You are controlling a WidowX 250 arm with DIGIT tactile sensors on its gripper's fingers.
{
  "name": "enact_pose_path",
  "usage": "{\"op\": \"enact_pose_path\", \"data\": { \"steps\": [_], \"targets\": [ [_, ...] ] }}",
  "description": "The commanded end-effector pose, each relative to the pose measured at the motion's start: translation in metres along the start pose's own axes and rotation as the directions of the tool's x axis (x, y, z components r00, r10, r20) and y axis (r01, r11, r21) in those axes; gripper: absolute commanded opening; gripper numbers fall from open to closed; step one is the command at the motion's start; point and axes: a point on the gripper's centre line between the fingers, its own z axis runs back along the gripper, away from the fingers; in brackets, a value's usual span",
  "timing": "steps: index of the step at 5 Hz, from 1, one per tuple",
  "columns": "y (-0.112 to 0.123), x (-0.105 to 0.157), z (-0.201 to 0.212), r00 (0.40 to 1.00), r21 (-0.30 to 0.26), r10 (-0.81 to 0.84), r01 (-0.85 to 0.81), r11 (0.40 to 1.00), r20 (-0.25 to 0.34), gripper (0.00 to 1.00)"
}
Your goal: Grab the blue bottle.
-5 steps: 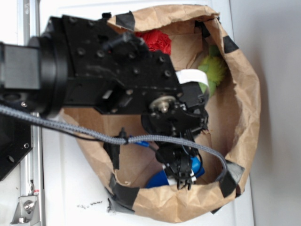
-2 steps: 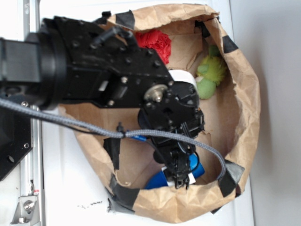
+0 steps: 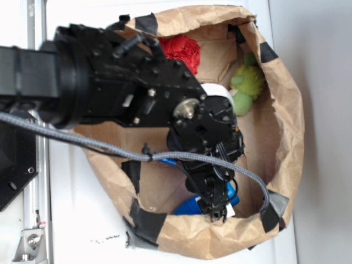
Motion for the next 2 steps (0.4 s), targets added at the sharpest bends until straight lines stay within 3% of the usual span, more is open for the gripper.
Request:
{"op": "enact_pose_path", "data": {
  "steps": [1, 2],
  "targets": [
    [0.003, -0.002, -0.021, 1.000, 0.038, 0.002, -0.003, 0.999, 0.013, 1.00],
    [0.007, -0.013, -0.041, 1.000, 0.105, -0.031, 0.031, 0.994, -0.004, 1.00]
  ]
}}
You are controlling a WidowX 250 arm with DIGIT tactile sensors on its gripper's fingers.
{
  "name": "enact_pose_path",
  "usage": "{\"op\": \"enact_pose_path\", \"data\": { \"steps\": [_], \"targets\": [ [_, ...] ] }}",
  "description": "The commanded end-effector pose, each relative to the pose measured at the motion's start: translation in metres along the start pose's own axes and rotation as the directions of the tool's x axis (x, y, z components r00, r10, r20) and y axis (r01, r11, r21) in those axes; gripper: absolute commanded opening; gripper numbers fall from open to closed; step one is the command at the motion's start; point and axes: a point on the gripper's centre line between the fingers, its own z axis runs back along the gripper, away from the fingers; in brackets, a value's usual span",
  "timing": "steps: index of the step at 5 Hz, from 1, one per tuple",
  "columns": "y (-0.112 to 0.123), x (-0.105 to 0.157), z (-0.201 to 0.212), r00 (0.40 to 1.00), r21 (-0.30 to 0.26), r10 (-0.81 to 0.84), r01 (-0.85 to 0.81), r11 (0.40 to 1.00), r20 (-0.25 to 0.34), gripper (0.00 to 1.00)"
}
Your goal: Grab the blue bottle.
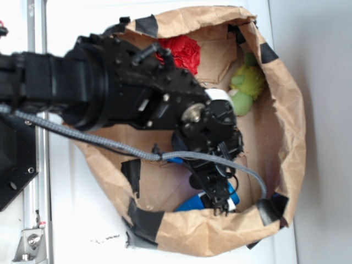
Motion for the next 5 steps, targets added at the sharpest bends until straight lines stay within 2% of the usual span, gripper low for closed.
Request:
{"op": "enact_pose_path", "data": {
  "steps": [1, 2, 3, 4, 5],
  "targets": [
    [-0.0045, -0.0115, -0.0172, 0.997, 0.084, -0.083, 0.083, 0.993, 0.000, 1.00],
    [-0.0042, -0.0105, -0.0171, 0.997, 0.093, -0.079, 0.079, 0.993, 0.000, 1.00],
    [-0.0063, -0.0108, -0.0175, 0.998, 0.083, -0.063, 0.062, 0.995, 0.008, 0.41],
    [-0.0067, -0.0093, -0.0177, 0.998, 0.081, -0.063, 0.062, 0.995, 0.015, 0.00],
    [-0.0055, -0.0092, -0.0182, 0.997, 0.080, -0.069, 0.067, 0.995, 0.016, 0.00]
  ]
}}
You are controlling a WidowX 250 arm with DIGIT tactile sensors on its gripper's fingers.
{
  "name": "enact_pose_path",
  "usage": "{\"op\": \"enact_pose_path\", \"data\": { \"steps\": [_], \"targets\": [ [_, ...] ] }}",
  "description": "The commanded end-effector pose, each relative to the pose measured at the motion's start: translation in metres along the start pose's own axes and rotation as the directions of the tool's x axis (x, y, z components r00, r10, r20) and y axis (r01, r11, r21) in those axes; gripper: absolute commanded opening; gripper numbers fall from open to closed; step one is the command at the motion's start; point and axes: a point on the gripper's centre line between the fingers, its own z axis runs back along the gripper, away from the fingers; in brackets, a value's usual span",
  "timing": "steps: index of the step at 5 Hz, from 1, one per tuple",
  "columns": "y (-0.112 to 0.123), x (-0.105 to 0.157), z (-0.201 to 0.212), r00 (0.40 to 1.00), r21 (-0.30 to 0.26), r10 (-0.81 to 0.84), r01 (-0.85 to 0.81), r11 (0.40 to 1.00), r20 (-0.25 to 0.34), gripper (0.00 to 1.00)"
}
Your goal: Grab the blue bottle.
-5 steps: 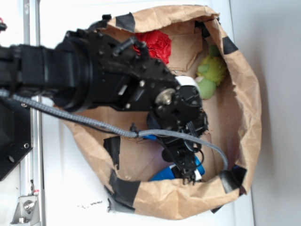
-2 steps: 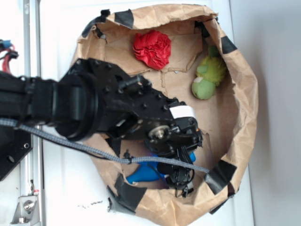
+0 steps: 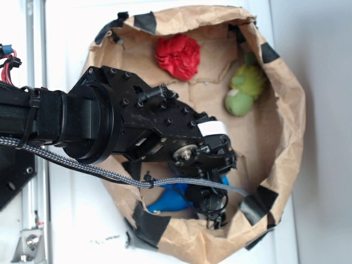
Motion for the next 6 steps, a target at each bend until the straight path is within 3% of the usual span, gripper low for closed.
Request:
{"op": "enact_pose_path", "data": {
  "steps": [1, 2, 3, 5, 6],
  "targets": [
    [-0.006, -0.002, 0.001, 1.000, -0.004, -0.024, 0.024, 1.000, 0.010, 0.00],
    [0.000, 0.002, 0.024, 0.998, 0.010, -0.031, 0.031, 0.999, 0.057, 0.00],
    [0.022, 0.029, 0.083, 0.994, 0.020, -0.021, 0.019, 1.000, 0.108, 0.00],
    [0.024, 0.037, 0.165, 0.990, 0.107, -0.004, -0.011, 0.994, 0.144, 0.00],
    [0.016, 0.033, 0.187, 0.992, 0.225, -0.036, 0.008, 0.974, 0.124, 0.00]
  ]
}}
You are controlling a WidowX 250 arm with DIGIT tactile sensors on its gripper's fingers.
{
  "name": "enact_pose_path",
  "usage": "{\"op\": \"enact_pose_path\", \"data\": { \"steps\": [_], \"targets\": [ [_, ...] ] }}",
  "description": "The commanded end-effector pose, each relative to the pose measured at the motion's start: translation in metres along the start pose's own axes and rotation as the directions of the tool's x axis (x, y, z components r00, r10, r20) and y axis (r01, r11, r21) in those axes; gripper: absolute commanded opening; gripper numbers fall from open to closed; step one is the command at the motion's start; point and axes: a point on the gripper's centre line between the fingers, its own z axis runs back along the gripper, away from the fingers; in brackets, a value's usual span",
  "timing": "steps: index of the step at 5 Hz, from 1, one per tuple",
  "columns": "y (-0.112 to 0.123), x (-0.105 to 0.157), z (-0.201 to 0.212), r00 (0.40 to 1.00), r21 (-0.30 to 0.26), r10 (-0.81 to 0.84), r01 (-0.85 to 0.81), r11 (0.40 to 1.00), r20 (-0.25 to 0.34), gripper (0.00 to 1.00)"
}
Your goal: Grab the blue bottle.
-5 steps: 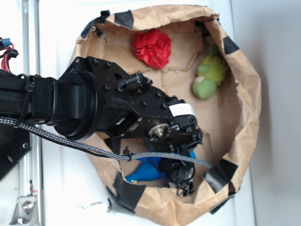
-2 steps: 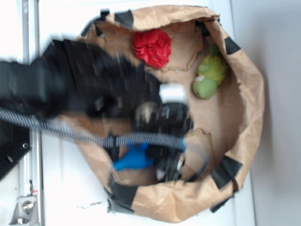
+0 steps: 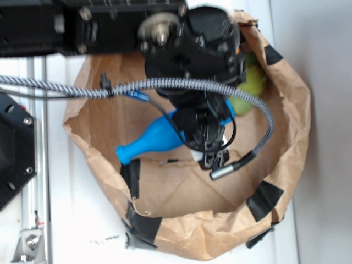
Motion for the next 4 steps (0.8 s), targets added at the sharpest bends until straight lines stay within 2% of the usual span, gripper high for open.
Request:
{"op": "enact_pose_path", "data": {
  "steps": [1, 2, 3, 4],
  "targets": [
    [-0.014, 0.001, 0.057, 0.979, 0.175, 0.143, -0.168, 0.970, 0.148, 0.00],
    [-0.017, -0.002, 0.059, 0.905, 0.147, 0.388, -0.414, 0.898, 0.175, 0.00],
    [-0.021, -0.007, 0.052, 0.901, 0.172, 0.407, -0.430, 0.887, 0.153, 0.00],
    [-0.020, -0.002, 0.046, 0.979, 0.153, 0.199, -0.202, 0.967, 0.037, 0.00]
  ]
}}
